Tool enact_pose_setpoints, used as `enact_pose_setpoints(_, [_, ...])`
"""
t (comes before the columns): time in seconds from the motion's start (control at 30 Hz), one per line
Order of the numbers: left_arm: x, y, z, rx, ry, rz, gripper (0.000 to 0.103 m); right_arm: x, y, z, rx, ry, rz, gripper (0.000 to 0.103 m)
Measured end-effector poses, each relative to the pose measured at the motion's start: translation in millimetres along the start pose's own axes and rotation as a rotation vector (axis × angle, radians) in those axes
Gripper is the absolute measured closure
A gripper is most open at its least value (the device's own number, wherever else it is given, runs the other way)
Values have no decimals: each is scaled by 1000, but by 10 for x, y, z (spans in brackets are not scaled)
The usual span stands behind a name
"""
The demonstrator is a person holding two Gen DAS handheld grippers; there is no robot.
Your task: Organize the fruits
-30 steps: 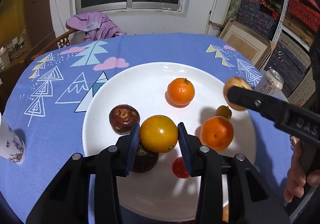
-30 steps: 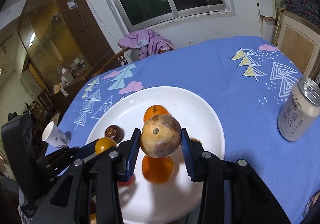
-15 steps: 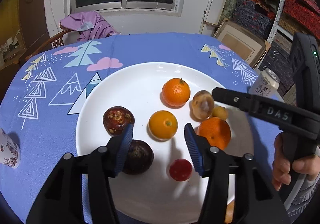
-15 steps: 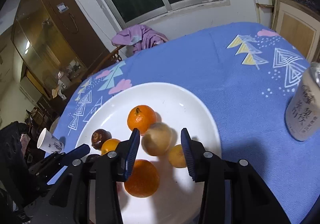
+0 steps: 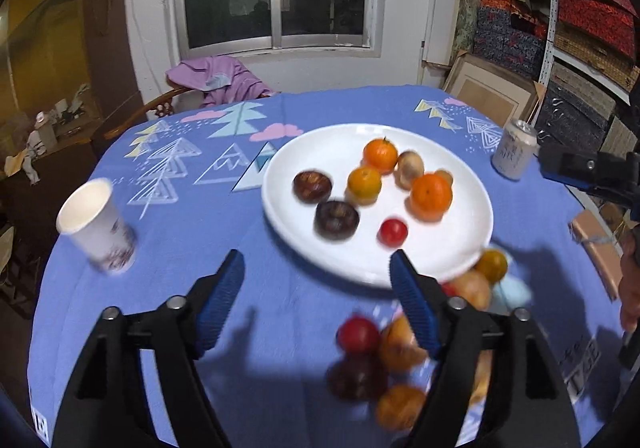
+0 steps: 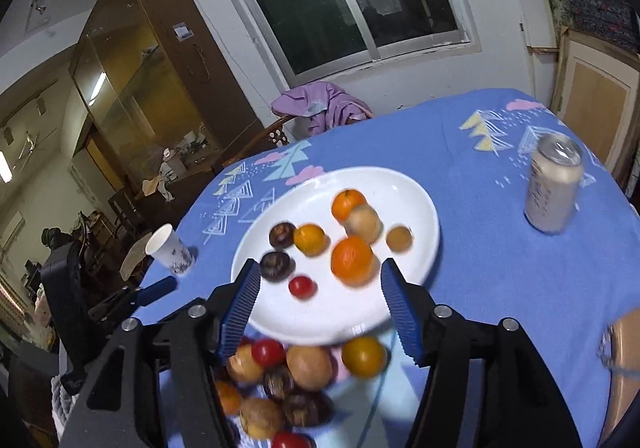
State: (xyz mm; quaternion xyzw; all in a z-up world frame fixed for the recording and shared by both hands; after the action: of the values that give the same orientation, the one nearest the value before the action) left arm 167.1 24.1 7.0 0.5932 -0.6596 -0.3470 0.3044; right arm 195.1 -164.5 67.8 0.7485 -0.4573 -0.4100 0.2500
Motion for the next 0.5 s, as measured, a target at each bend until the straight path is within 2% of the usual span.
enact_pose_setpoints(0.13, [-168,16,369,-28,43,3,26,192,64,362,-2,-34,22,39])
enact_pose_setpoints(0.23, [-248,-20,530,-56,70,30,26,360,29,465,-25,-95,9,39])
enact_pose_setpoints(0.37, [-242,-102,558,-82,71,85,26,503,-33,463,-52,-148,-20,39])
enact_pose_setpoints(0.5, [-144,-172,563,-106,40,128,26,506,-36,483,-60,-149,-36,36])
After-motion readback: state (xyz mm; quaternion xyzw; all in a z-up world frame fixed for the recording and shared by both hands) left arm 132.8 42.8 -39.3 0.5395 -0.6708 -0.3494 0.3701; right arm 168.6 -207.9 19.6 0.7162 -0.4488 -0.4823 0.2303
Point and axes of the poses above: each gripper's, at about its wrist camera, not at the fingertips, and y roughly against the way its jaws point, x to its right, z to its underside, the point moved 1 cm from there along -y, roughly the way its jaws point, and after that the axes turned 14 degrees about -x, right-handed, at the moved point
